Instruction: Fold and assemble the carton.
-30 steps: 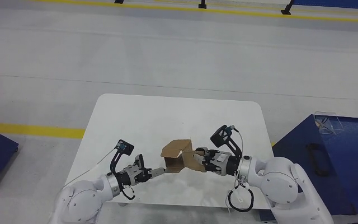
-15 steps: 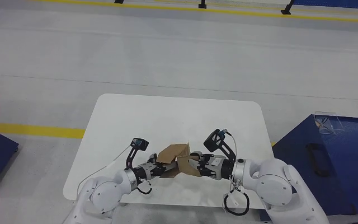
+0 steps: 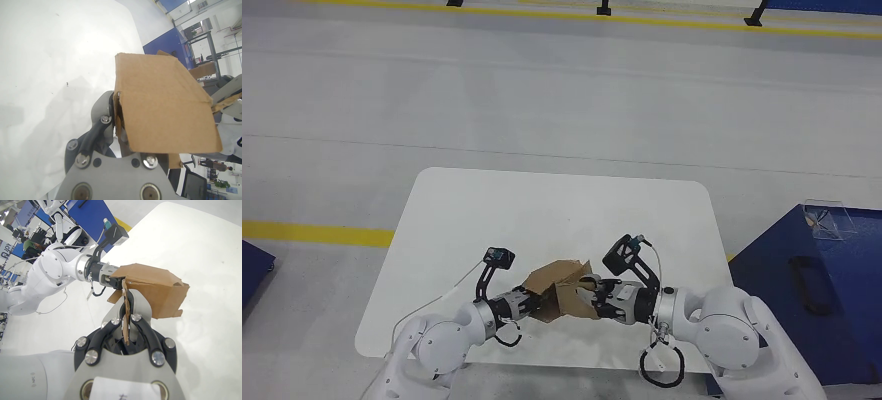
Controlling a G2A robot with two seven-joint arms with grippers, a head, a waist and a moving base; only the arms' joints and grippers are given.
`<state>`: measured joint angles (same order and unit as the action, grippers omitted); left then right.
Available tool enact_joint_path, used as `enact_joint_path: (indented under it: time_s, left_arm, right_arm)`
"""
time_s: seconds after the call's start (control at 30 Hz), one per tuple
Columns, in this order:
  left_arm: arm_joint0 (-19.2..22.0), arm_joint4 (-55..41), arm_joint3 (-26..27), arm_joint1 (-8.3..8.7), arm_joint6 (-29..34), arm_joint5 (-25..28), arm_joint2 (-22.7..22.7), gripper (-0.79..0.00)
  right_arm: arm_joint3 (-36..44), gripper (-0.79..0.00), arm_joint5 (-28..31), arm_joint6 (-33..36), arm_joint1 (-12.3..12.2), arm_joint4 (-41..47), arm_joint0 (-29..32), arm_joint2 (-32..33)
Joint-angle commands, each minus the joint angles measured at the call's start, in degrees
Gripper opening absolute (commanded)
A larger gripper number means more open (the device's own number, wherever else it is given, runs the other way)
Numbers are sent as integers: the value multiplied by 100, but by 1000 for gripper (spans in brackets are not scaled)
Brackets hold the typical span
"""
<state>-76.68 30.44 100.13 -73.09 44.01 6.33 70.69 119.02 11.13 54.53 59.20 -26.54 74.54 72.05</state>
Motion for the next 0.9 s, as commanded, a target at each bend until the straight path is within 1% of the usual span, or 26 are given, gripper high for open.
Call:
enact_joint_path:
  time_s: [0.0,0.1,0.2,0.4,0.43,0.47,0.5,0.53,0.57,0.63,0.7,0.73,0.77,0.8,0.87]
  left_arm:
    - [-5,-42,0,11,50,-20,3,-785]
    - [-6,-205,-38,20,78,-50,22,-785]
    - [-5,-772,-53,23,172,14,92,-785]
    - [-5,-772,-53,23,172,14,92,-785]
    - [-59,-1009,-125,17,272,-146,75,-785]
    - [-28,-1411,-163,11,440,-430,125,-785]
    - [54,-1786,-177,8,619,-600,193,-785]
    - [107,-2193,-315,7,826,-841,258,-785]
    - [209,-2683,-498,-6,947,-1330,350,-785]
    - [422,-3528,-758,-42,1126,-1976,404,-785]
    - [622,-4547,-1153,-90,1346,-2735,451,-785]
    - [701,-5006,-1352,-114,1387,-3034,473,-785]
    - [783,-5432,-1563,-139,1432,-3413,462,-785]
    - [825,-5484,-1601,-143,1470,-3520,427,-785]
    - [825,-5484,-1601,-143,1470,-3520,427,-785]
  right_arm:
    - [-12,0,-17,-8,-2,-13,-5,-18]
    - [-30,0,-19,-55,-7,32,-3,5]
    - [6,0,92,-89,-16,104,14,57]
    - [6,0,92,-89,-16,104,14,57]
    - [6,0,92,-89,-16,104,14,57]
    - [-6,0,60,-158,-12,166,37,68]
    - [-5,0,4,-304,-9,327,61,145]
    - [23,0,-35,-546,-10,410,89,297]
    - [39,0,-125,-811,-11,478,162,461]
    - [150,0,-364,-1318,-13,502,364,775]
    - [312,0,-613,-1768,-6,557,635,996]
    - [394,0,-682,-1921,0,664,759,1061]
    - [412,0,-680,-1937,1,712,798,1073]
    - [412,0,-680,-1937,1,712,798,1073]
    - [412,0,-680,-1937,1,712,798,1073]
